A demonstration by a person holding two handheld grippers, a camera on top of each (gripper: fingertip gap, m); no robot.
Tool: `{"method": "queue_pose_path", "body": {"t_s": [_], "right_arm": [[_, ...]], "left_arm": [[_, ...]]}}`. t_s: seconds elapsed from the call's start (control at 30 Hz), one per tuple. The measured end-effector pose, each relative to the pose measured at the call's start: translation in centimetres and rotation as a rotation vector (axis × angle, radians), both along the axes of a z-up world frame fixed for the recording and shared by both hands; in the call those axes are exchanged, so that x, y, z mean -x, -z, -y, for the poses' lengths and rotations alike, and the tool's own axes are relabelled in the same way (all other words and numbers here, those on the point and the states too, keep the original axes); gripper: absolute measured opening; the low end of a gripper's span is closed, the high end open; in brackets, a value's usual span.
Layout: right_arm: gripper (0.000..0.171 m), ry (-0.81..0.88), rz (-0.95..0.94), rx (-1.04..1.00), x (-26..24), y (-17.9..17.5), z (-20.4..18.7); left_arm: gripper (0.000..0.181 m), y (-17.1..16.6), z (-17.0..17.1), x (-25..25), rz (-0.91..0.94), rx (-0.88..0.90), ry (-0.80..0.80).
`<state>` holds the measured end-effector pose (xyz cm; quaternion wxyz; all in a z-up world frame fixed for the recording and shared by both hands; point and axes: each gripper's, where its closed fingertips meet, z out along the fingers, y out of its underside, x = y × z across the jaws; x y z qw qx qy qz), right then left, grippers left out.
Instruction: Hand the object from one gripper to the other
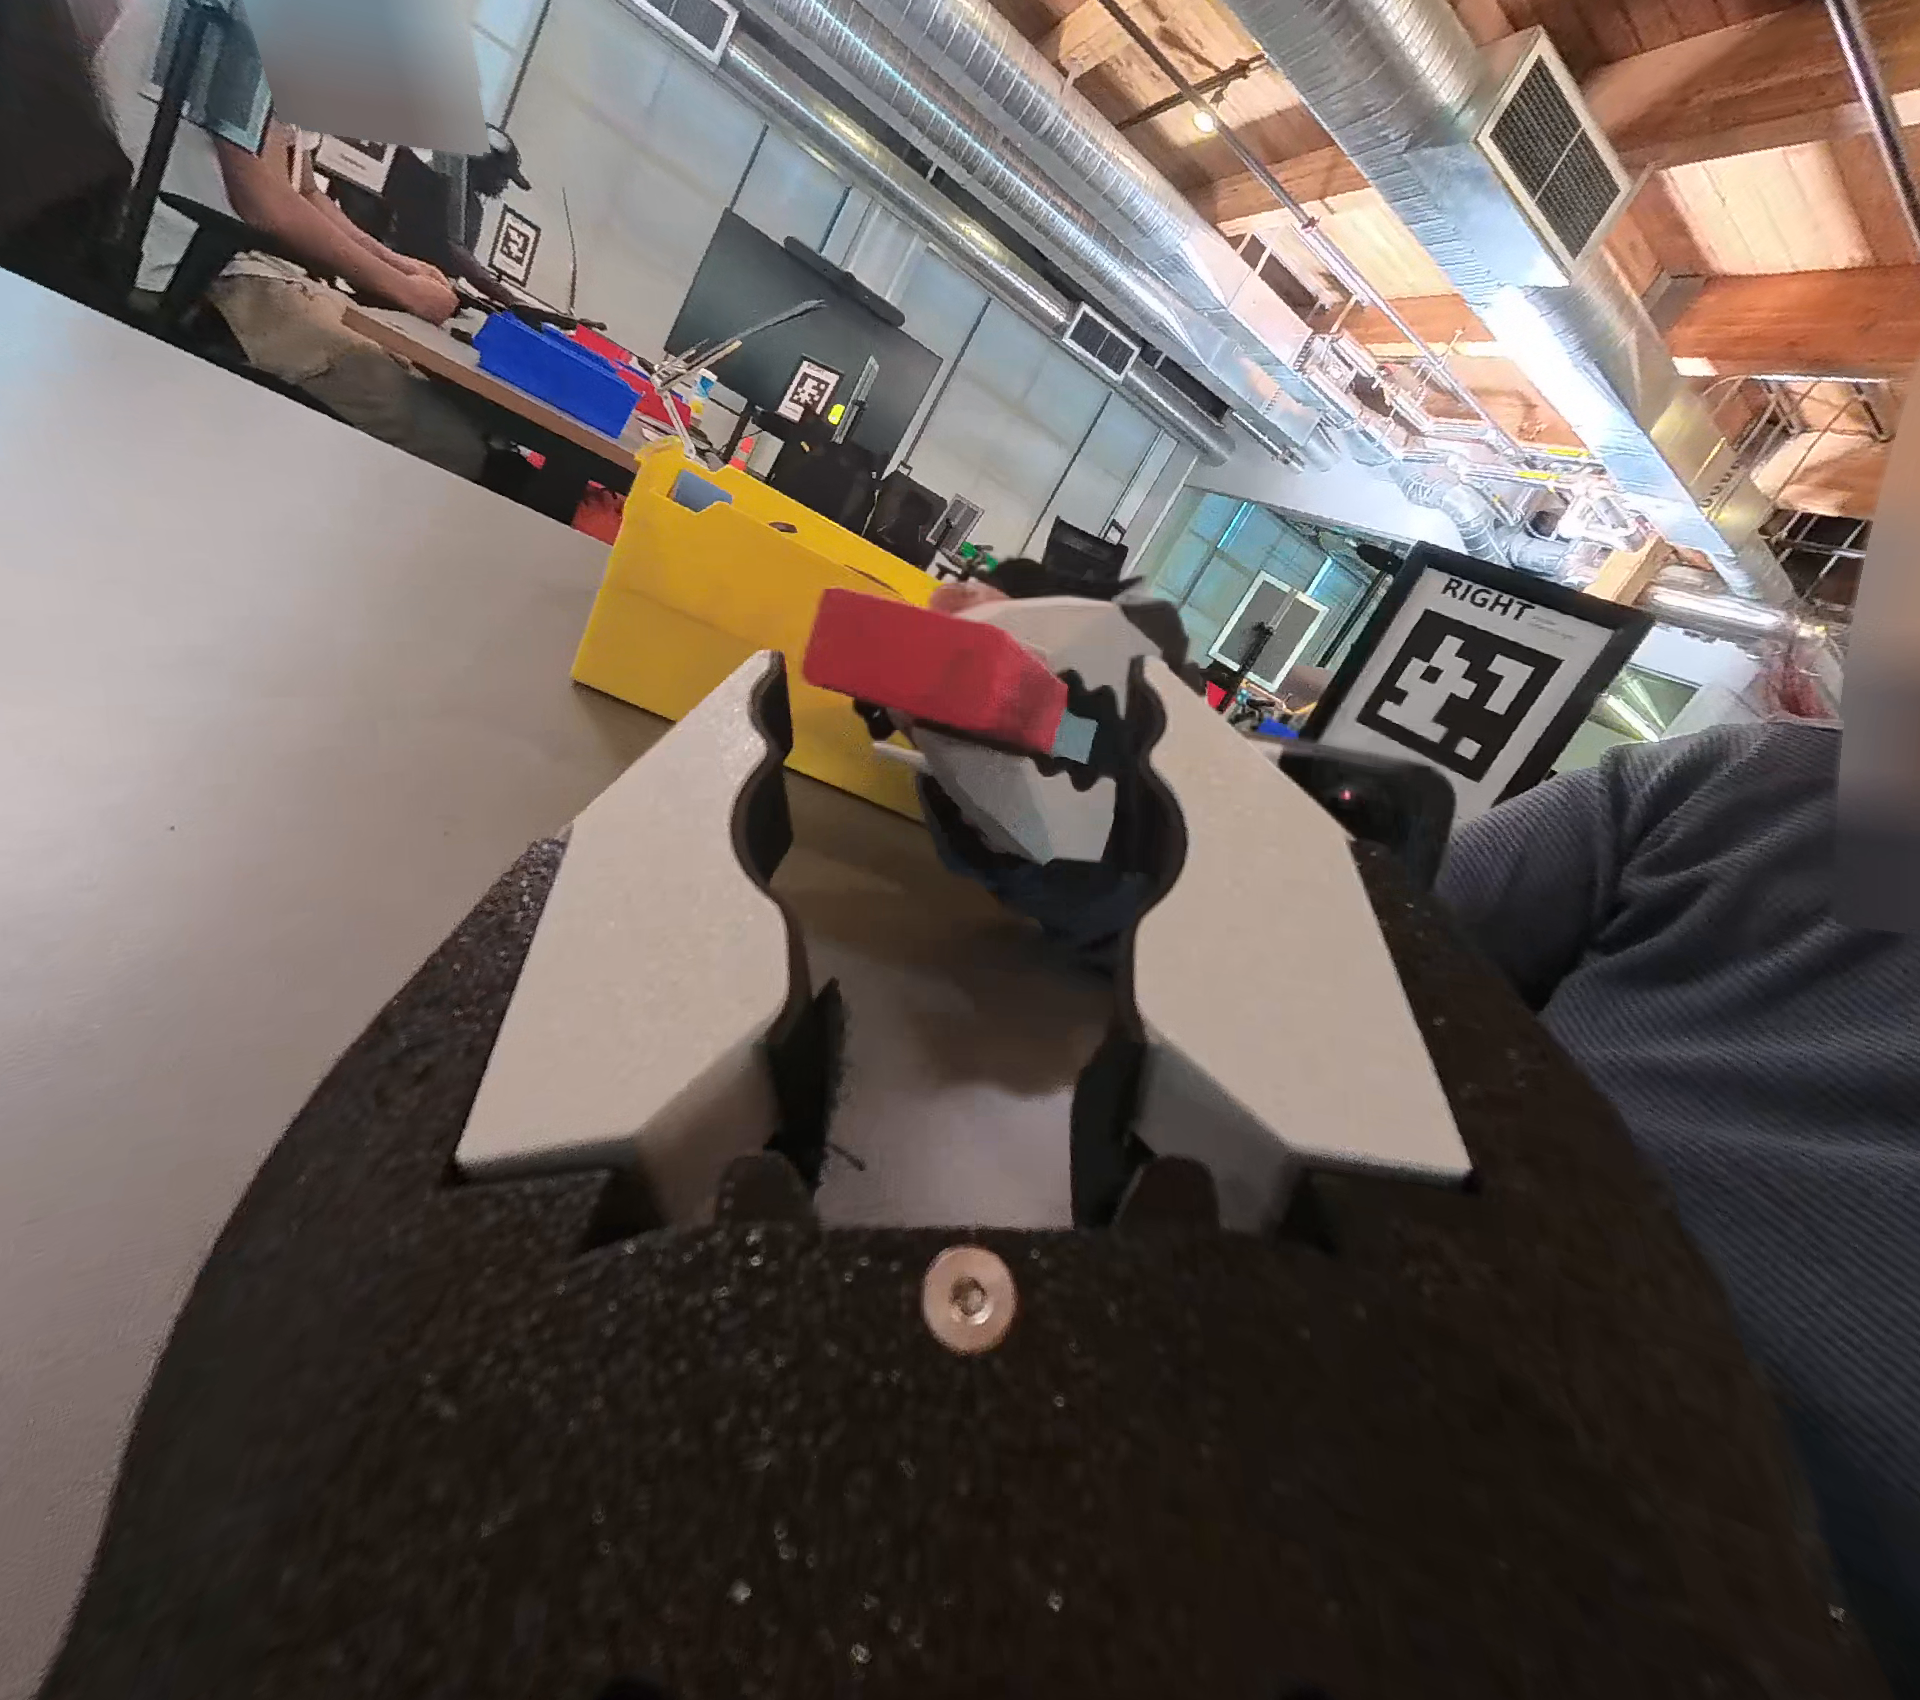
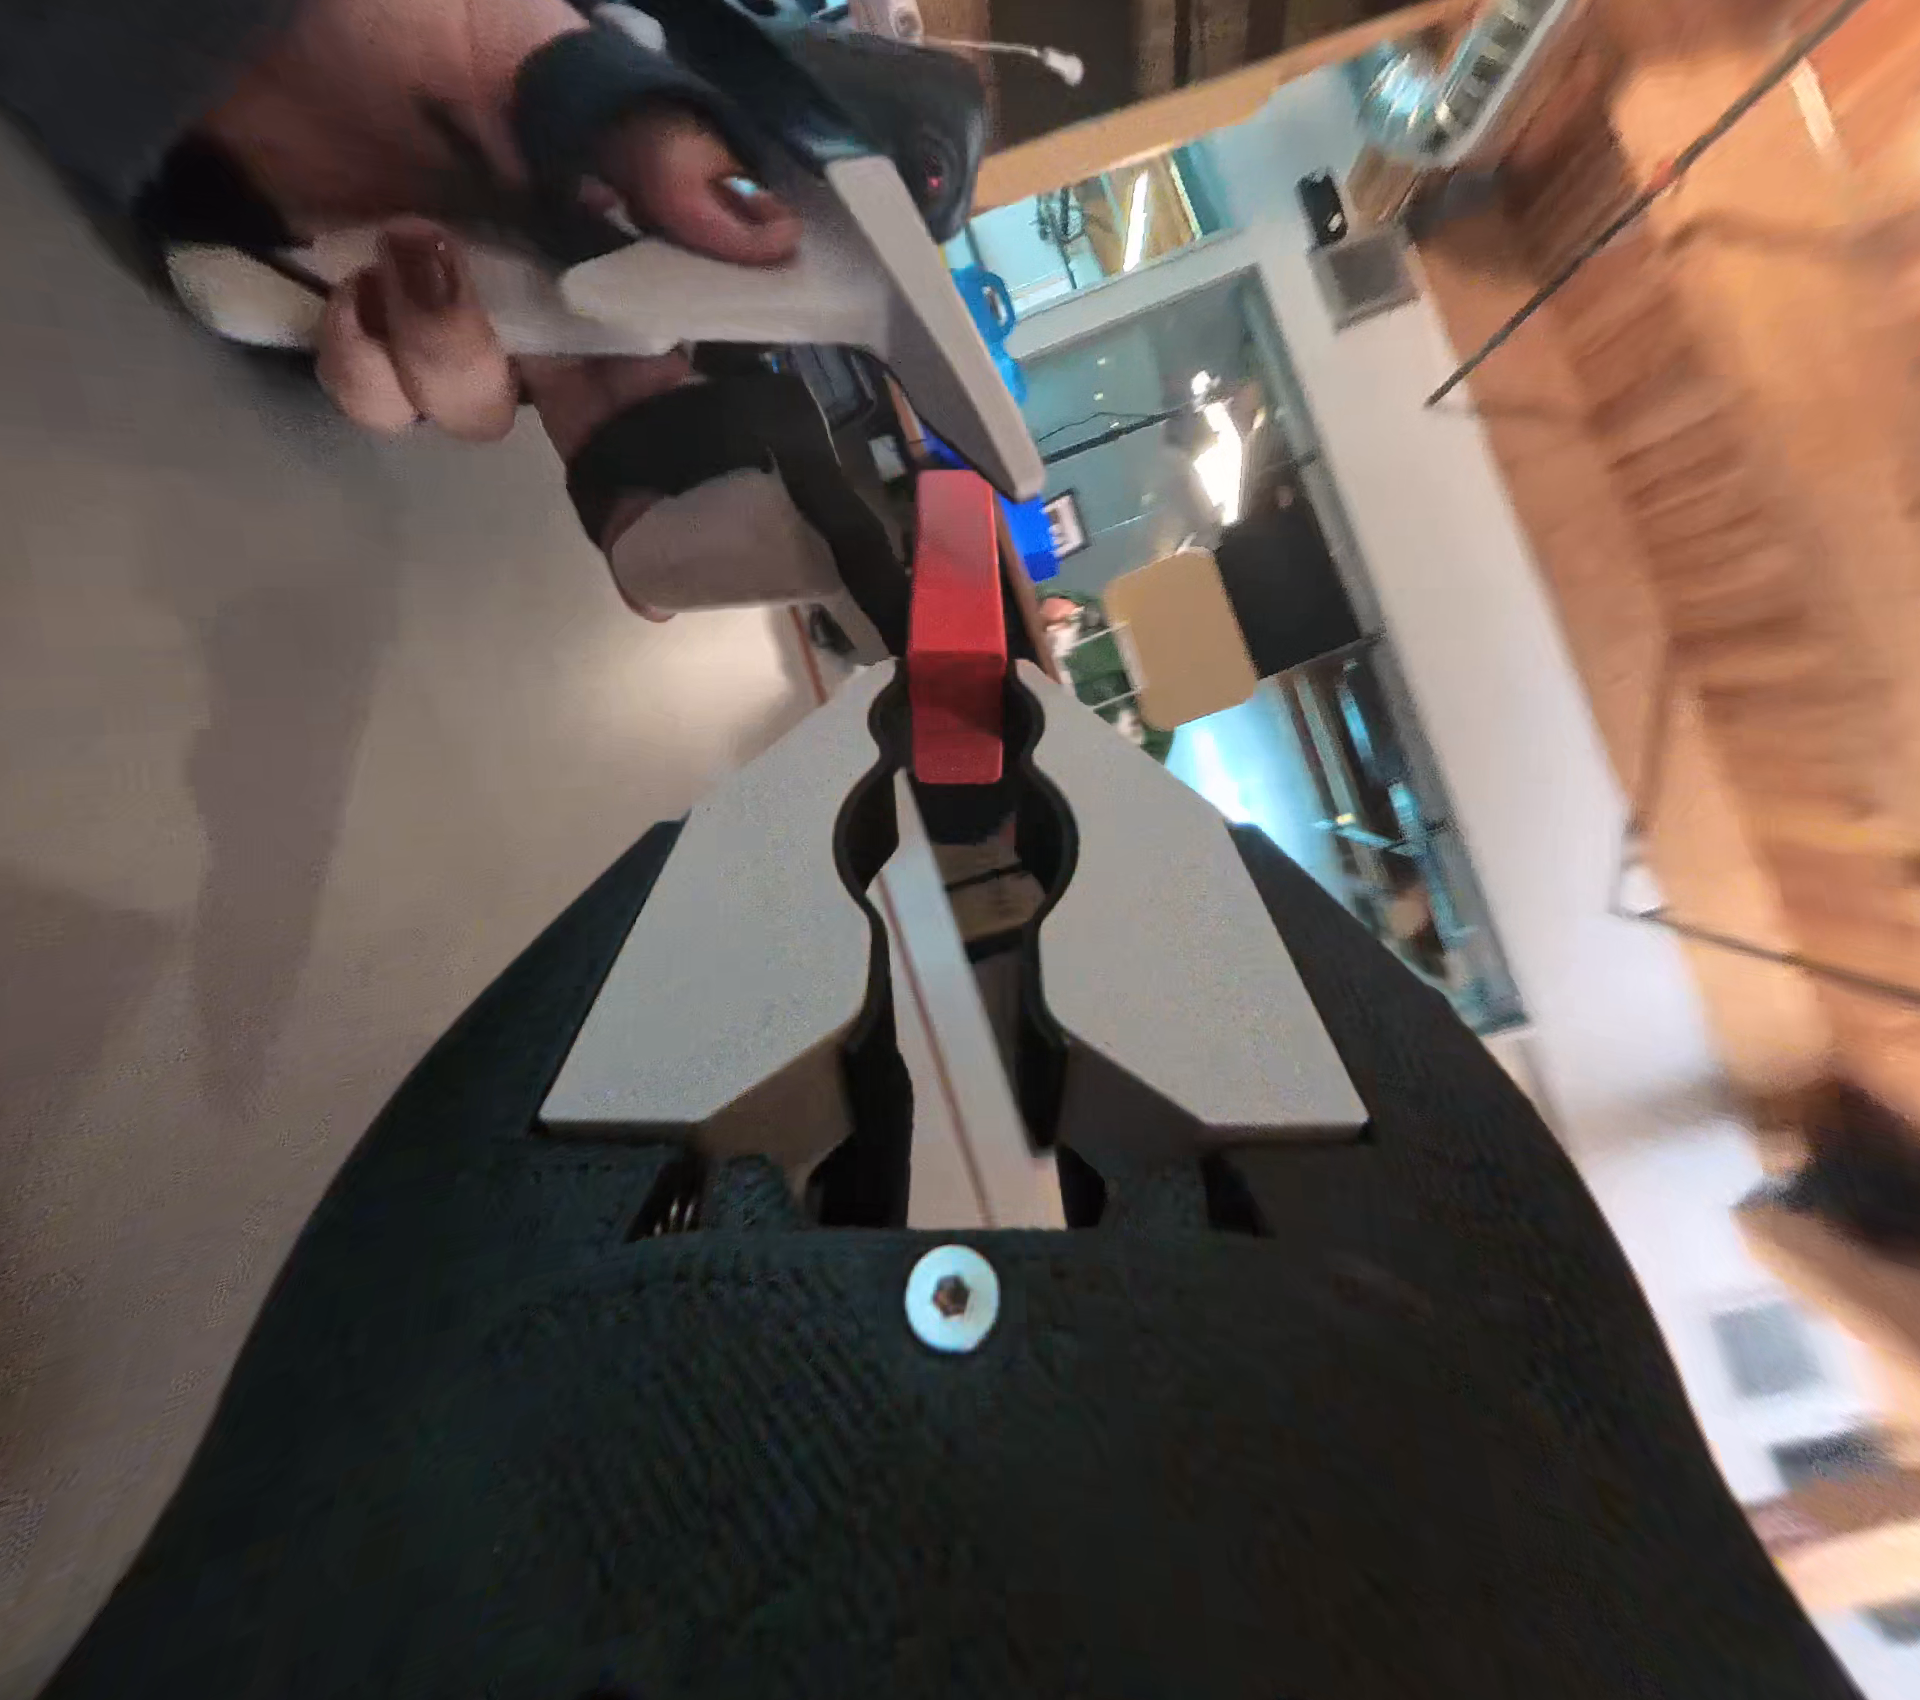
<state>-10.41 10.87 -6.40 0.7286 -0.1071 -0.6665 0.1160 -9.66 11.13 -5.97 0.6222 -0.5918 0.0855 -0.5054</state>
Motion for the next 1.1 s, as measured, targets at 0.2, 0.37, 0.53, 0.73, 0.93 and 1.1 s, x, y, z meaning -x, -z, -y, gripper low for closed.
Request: {"method": "queue_pose_path", "body": {"t_s": [0.2, 0.37, 0.53, 0.73, 0.93, 1.1], "right_arm": [[0.015, -0.006, -0.049, -0.081, -0.3, -0.8, 0.8], [0.031, -0.04, -0.081, -0.024, -0.5, -1.4, 1.0], [0.056, -0.182, 0.015, 0.377, -0.6, -1.6, 0.9], [0.075, -0.415, 0.228, 1.163, -0.3, -2.6, 0.4], [0.074, -0.697, 0.616, 1.984, 0.1, -2.0, 1.5], [0.047, -0.884, 0.78, 2.278, -0.4, -2.2, 2.2]], "left_arm": [[0.037, -0.5, 0.8, -0.4, 0.003, -0.051, 0.033], [0.033, -0.7, 1.1, -0.6, -0.056, -0.111, -0.014], [0.033, -0.8, 1.3, -0.7, -0.08, -0.144, -0.027], [0.032, -1.6, 1.7, -0.1, -0.077, -0.213, -0.07], [0.032, -2.1, 1.9, 0.3, -0.082, -0.269, -0.107], [0.032, -1.8, 1.8, -0.1, -0.124, -0.279, -0.112]]}}
